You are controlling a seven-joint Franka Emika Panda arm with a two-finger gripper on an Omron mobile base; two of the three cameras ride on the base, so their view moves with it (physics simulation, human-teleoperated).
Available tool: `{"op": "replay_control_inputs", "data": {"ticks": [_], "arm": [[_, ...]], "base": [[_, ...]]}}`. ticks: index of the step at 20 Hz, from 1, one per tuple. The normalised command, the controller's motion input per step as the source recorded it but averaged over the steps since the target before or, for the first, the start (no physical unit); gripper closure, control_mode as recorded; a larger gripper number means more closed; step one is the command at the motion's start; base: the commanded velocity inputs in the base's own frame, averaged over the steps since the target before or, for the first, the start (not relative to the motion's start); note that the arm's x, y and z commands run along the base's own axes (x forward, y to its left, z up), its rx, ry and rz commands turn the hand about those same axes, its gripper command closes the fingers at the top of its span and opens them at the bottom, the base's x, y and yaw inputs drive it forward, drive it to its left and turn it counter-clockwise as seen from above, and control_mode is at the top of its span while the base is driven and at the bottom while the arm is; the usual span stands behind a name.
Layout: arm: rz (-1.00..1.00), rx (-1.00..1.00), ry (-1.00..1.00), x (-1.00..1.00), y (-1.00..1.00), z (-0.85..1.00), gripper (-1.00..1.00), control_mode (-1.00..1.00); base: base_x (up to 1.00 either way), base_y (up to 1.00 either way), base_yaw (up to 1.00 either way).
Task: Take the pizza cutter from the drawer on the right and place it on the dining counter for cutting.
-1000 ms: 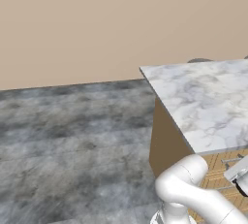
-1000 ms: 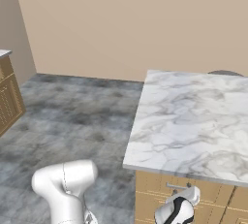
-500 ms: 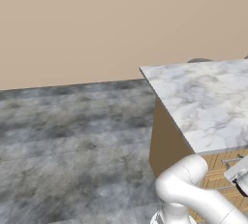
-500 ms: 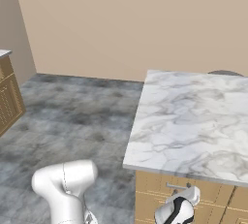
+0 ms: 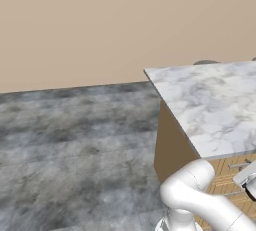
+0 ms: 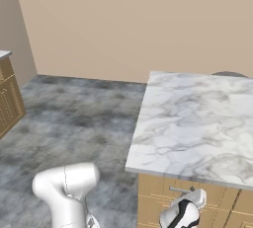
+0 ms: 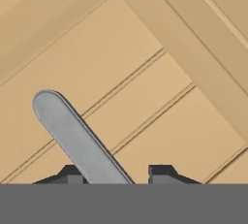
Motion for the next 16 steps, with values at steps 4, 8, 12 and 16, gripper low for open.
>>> {"op": "replay_control_inputs", "data": {"ticks": [4, 8, 12, 16], "arm": [[0.0, 0.0, 0.0, -0.06, 0.0, 0.0, 1.0, -1.0], [0.0, 0.0, 0.0, -0.53, -0.03, 0.0, 1.0, -1.0], [0.0, 0.0, 0.0, -0.84, -0.27, 0.0, 1.0, -1.0], [-0.02, 0.01, 0.0, -0.96, -0.38, -0.01, 1.0, -1.0]], "base": [[0.0, 0.0, 0.0], [0.0, 0.0, 0.0], [0.0, 0.0, 0.0], [0.0, 0.0, 0.0]]}}
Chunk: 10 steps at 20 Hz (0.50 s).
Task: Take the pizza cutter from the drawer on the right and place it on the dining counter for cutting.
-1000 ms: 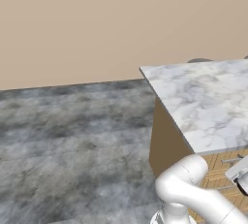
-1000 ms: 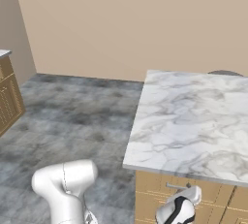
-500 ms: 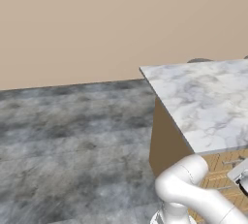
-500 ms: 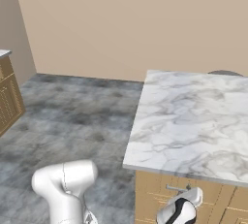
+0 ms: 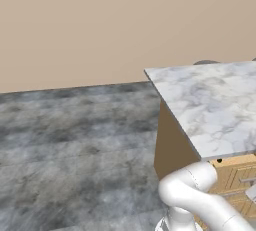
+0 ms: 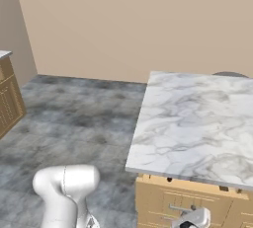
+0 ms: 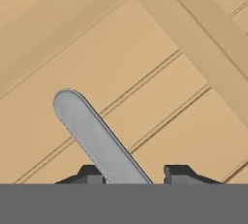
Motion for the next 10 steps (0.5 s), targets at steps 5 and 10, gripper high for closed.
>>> {"op": "replay_control_inputs", "data": {"ticks": [5, 10], "arm": [[0.0, 0.0, 0.0, -0.94, -0.32, -0.04, 1.0, -1.0], [0.0, 0.0, 0.0, -0.87, -0.19, -0.09, 1.0, -1.0]], "base": [[0.0, 0.0, 0.0], [0.0, 0.0, 0.0]]}}
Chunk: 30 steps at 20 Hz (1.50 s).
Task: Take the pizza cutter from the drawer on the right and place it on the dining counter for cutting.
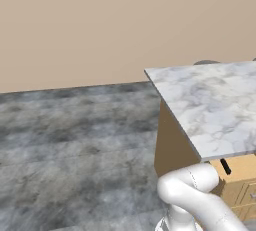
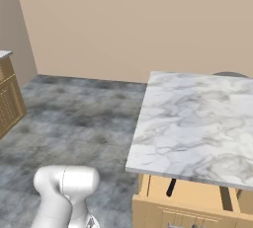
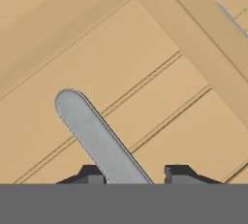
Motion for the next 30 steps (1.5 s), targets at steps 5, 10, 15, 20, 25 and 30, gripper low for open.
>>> {"op": "replay_control_inputs", "data": {"ticks": [5, 10, 15, 20, 25, 30], "arm": [[0.0, 0.0, 0.0, -0.83, -0.29, -0.12, 1.0, -1.0], [0.0, 0.0, 0.0, -0.56, -0.18, -0.12, 1.0, -1.0], [0.0, 0.0, 0.0, -0.46, -0.09, -0.04, 1.0, -1.0], [0.0, 0.0, 0.0, -0.52, -0.1, -0.07, 1.0, -1.0], [0.0, 0.0, 0.0, -0.56, -0.15, -0.1, 1.0, -1.0], [0.0, 0.0, 0.0, -0.47, -0.08, -0.06, 1.0, -1.0]], "base": [[0.0, 0.0, 0.0], [0.0, 0.0, 0.0], [0.0, 0.0, 0.0], [0.0, 0.0, 0.0], [0.0, 0.0, 0.0], [0.0, 0.0, 0.0]]}}
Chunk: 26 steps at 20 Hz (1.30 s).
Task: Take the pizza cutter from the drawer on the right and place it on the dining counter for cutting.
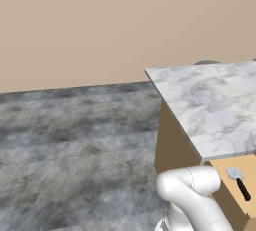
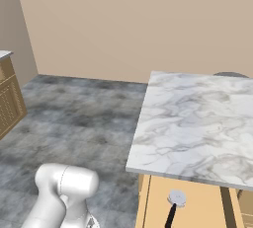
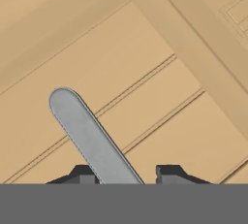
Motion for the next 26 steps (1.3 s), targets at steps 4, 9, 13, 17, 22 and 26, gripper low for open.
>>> {"op": "replay_control_inputs", "data": {"ticks": [4, 9, 13, 17, 22, 26], "arm": [[0.0, 0.0, 0.0, -0.59, -0.16, -0.1, 1.0, -1.0], [0.0, 0.0, 0.0, -0.59, -0.21, -0.09, 1.0, -1.0], [0.0, 0.0, 0.0, -0.18, -0.01, 0.0, 1.0, -1.0], [0.0, 0.0, 0.0, 0.0, 0.0, 0.0, -1.0, -1.0], [0.0, 0.0, -0.01, -0.16, -0.03, 0.0, -1.0, -1.0], [0.0, 0.0, -0.02, -0.66, -0.09, 0.06, -1.0, -1.0]], "base": [[0.0, 0.0, 0.0], [0.0, 0.0, 0.0], [0.0, 0.0, 0.0], [0.0, 0.0, 0.0], [0.0, 0.0, 0.0], [0.0, 0.0, 0.0]]}}
